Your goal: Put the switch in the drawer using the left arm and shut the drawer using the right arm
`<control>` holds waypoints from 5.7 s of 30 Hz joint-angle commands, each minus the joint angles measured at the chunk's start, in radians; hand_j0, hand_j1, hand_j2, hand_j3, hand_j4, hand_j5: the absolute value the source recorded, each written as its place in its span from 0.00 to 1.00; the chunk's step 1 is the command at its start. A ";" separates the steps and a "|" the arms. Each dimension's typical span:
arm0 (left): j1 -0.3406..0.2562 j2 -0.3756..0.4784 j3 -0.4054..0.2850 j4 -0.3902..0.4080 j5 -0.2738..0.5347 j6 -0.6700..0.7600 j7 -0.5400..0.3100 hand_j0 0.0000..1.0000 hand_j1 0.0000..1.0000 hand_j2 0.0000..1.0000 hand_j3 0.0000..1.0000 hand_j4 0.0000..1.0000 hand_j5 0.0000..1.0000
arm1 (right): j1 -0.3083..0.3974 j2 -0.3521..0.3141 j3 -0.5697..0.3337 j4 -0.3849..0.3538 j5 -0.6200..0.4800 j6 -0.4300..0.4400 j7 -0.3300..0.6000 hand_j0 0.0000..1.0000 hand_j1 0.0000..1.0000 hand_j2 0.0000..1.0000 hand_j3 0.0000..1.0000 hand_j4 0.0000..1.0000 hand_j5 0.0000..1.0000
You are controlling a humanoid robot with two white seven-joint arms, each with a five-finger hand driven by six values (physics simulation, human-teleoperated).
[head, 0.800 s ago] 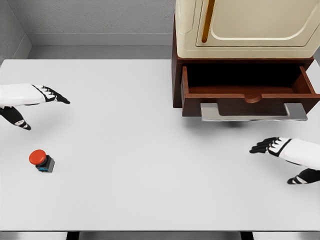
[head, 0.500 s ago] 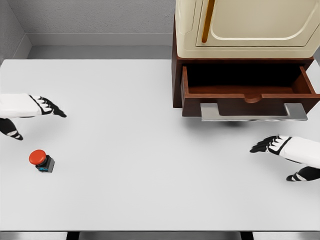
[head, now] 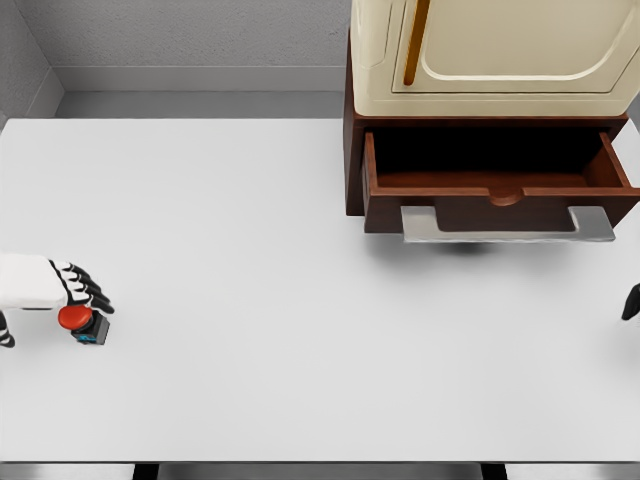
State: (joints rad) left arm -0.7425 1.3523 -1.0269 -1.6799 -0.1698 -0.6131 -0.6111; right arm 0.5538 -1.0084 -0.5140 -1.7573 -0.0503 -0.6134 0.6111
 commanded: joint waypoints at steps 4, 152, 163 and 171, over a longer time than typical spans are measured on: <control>0.000 0.005 -0.002 -0.011 0.003 0.002 0.000 0.93 0.93 0.93 0.93 0.93 0.93 | 0.002 -0.016 -0.004 -0.001 -0.028 0.003 0.000 0.35 0.35 0.35 0.35 0.35 0.35; -0.399 -0.564 0.011 0.092 0.406 0.002 0.000 1.00 1.00 1.00 1.00 1.00 1.00 | -0.187 -0.102 0.170 -0.001 -0.029 0.003 0.000 0.43 0.43 0.43 0.43 0.43 0.43; -0.221 -0.542 0.021 0.163 0.220 0.002 0.000 1.00 1.00 1.00 1.00 1.00 1.00 | -0.258 -0.136 0.250 -0.001 -0.029 0.003 0.000 0.43 0.43 0.43 0.43 0.43 0.43; -0.219 -0.522 0.019 0.146 0.222 0.002 0.000 1.00 1.00 1.00 1.00 1.00 1.00 | -0.304 -0.137 0.301 -0.001 -0.029 0.003 0.000 0.43 0.43 0.43 0.43 0.43 0.43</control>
State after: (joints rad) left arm -0.9618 0.8277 -1.0075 -1.5320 0.0452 -0.6133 -0.6113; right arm 0.2500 -1.1463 -0.2317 -1.7543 -0.0888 -0.5854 0.6240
